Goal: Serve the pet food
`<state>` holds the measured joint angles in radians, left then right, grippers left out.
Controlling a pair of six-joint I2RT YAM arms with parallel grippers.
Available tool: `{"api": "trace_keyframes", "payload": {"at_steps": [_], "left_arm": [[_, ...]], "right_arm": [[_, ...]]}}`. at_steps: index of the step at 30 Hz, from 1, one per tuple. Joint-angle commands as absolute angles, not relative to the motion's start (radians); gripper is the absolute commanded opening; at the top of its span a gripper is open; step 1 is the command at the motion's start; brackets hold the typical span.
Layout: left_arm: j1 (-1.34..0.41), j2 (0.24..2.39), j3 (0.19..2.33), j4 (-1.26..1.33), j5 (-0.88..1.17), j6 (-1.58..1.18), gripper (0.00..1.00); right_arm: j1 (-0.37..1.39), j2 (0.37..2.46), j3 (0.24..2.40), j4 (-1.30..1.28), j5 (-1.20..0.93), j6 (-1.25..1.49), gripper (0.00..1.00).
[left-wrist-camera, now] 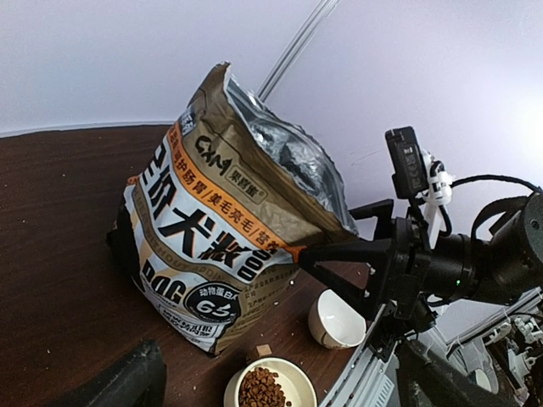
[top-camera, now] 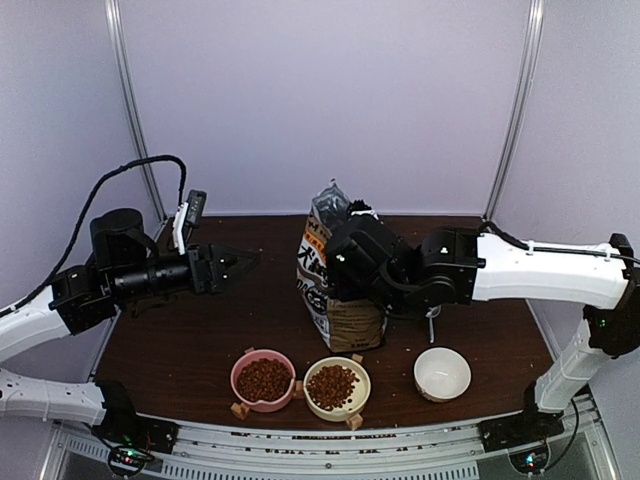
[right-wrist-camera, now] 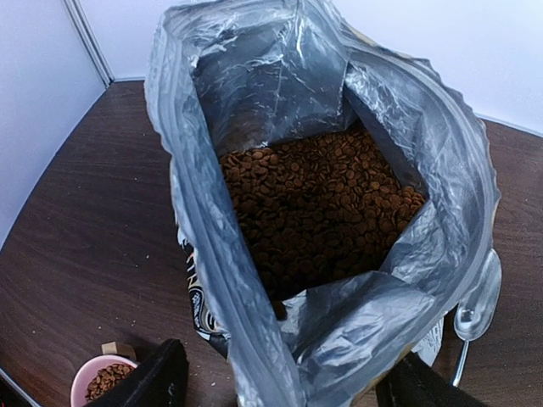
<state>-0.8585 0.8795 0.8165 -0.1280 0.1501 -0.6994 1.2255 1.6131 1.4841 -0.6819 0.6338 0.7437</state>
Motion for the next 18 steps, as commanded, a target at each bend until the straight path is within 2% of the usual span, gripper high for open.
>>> {"api": "trace_keyframes", "payload": {"at_steps": [1,2,4,5,6,8,9,15,18], "left_arm": [[-0.861,0.852,0.789,-0.088,0.119,-0.713,0.98],[-0.861,0.853,0.790,-0.090,0.120,-0.712,0.98],[-0.861,0.856,0.795,-0.099,0.120,-0.711,0.98],[-0.861,0.857,0.797,-0.103,0.118,-0.708,0.98],[-0.860,0.859,0.799,-0.105,0.116,-0.706,0.98],[-0.859,0.863,0.803,-0.106,0.111,-0.701,0.98],[-0.859,0.866,0.807,-0.106,0.111,-0.699,0.98],[-0.846,0.879,0.842,-0.130,0.109,-0.669,0.98],[-0.835,0.894,0.871,-0.147,0.118,-0.648,0.98]], "right_arm": [[1.221,1.603,1.457,-0.655,0.701,0.776,0.71],[1.221,1.596,1.450,-0.639,0.712,0.766,0.68],[1.212,1.587,1.458,-0.620,0.727,0.733,0.54],[1.207,1.582,1.468,-0.616,0.730,0.713,0.42],[1.197,1.579,1.479,-0.608,0.732,0.692,0.24],[1.176,1.570,1.509,-0.605,0.726,0.644,0.05],[1.167,1.561,1.526,-0.602,0.722,0.610,0.00],[1.112,1.414,1.566,-0.496,0.549,0.322,0.00],[1.060,1.332,1.543,-0.481,0.334,0.261,0.00]]}}
